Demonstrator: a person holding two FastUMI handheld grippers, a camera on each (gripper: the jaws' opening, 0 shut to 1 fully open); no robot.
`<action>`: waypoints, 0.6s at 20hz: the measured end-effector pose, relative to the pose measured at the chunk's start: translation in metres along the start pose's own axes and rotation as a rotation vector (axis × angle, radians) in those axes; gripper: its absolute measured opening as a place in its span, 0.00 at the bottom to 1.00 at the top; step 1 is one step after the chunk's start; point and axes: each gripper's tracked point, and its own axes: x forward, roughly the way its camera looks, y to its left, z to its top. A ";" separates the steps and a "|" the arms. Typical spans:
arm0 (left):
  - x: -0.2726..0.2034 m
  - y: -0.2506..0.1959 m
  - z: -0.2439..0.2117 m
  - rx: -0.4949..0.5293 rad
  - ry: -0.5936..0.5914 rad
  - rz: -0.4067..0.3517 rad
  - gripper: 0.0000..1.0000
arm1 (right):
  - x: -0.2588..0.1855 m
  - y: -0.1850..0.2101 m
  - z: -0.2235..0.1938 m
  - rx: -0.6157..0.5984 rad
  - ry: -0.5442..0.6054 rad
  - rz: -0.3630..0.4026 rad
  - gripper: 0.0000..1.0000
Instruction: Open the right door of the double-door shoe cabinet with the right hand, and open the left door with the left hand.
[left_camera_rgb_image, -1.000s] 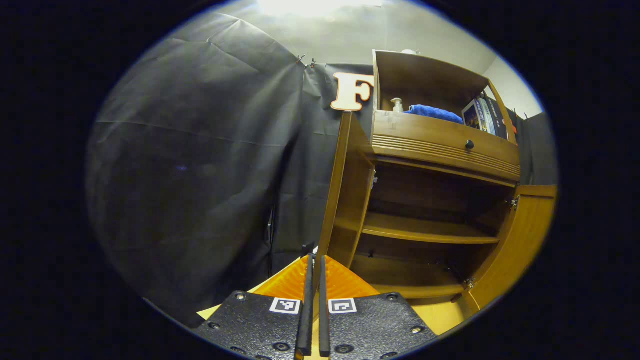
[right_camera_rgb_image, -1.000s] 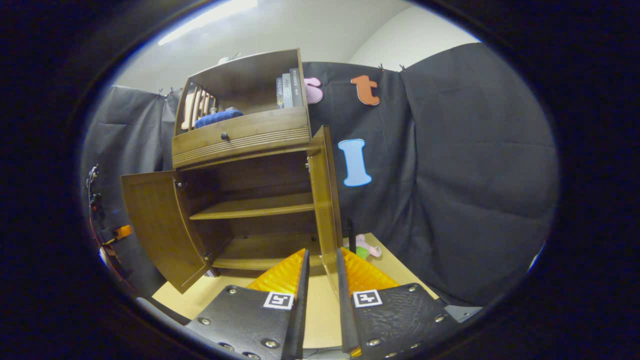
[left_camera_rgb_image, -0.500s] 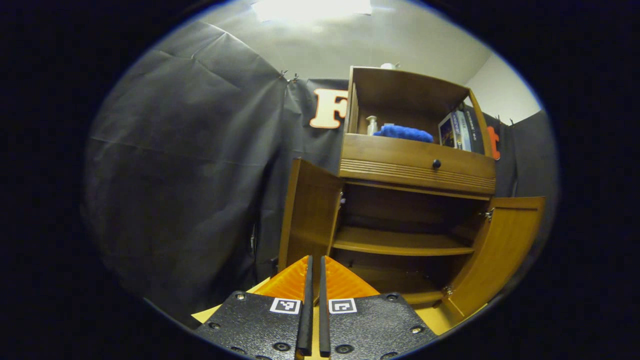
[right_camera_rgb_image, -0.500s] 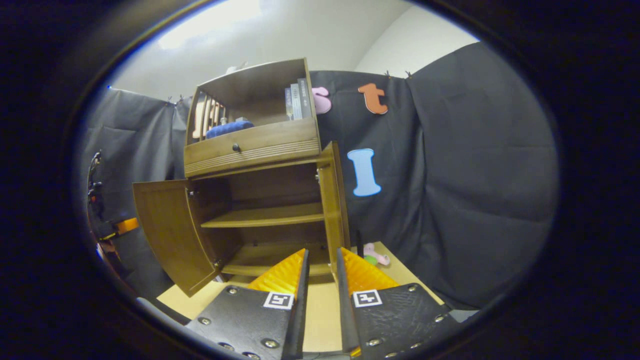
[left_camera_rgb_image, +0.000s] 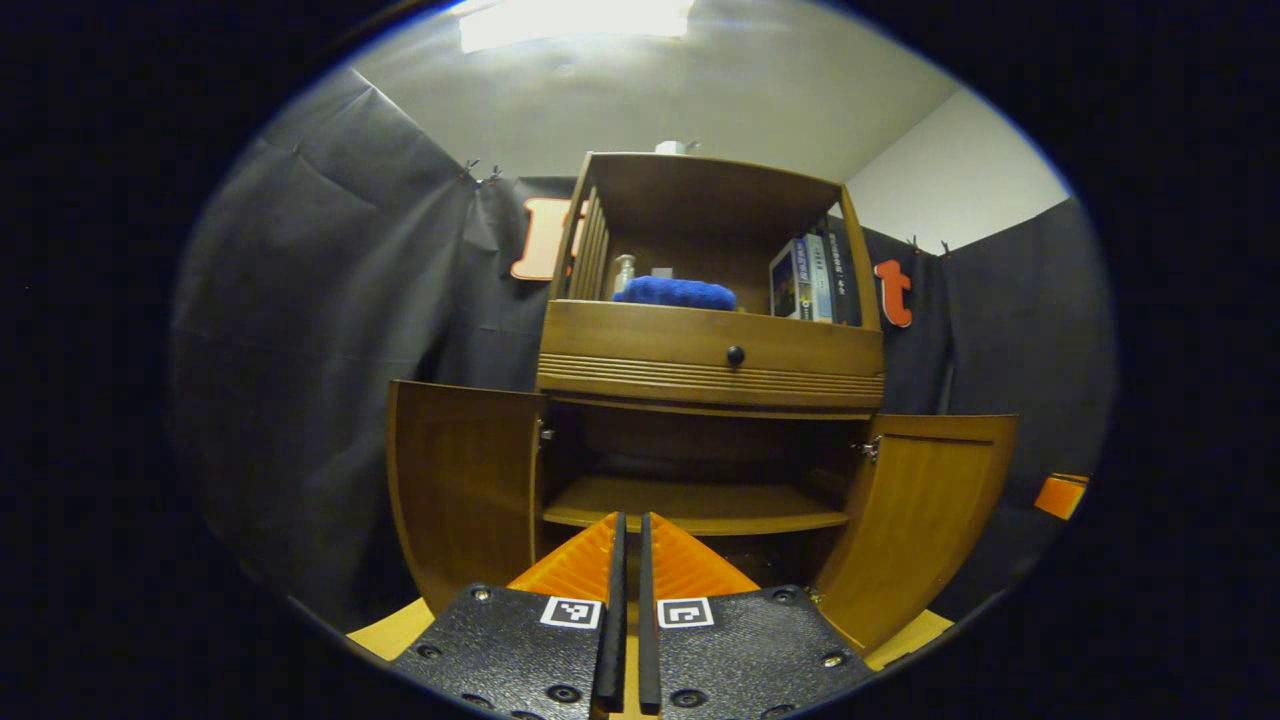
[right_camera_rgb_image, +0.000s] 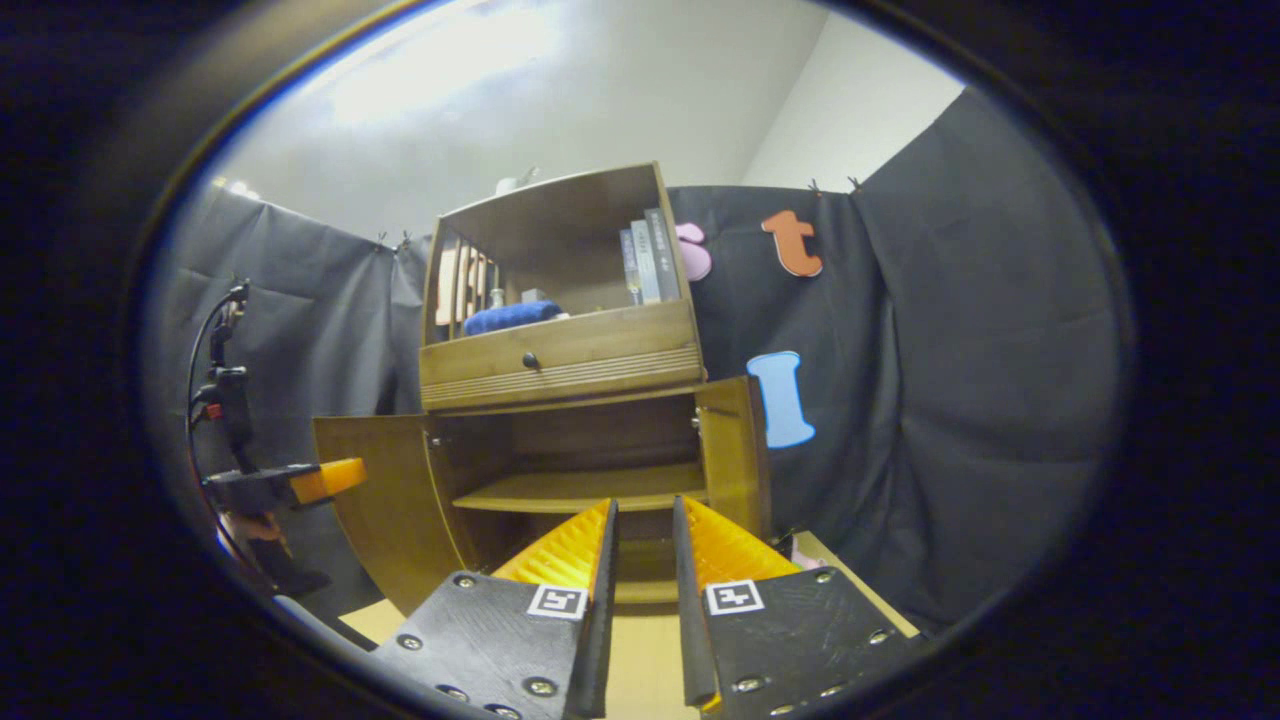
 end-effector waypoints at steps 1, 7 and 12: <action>0.003 -0.012 0.000 -0.003 0.006 -0.015 0.06 | 0.005 0.004 0.004 -0.004 -0.002 0.012 0.33; 0.007 -0.055 0.016 0.008 0.002 -0.089 0.06 | 0.023 0.025 0.014 0.000 0.002 0.063 0.29; 0.007 -0.069 0.022 -0.004 -0.008 -0.112 0.06 | 0.027 0.043 0.015 -0.012 0.008 0.105 0.29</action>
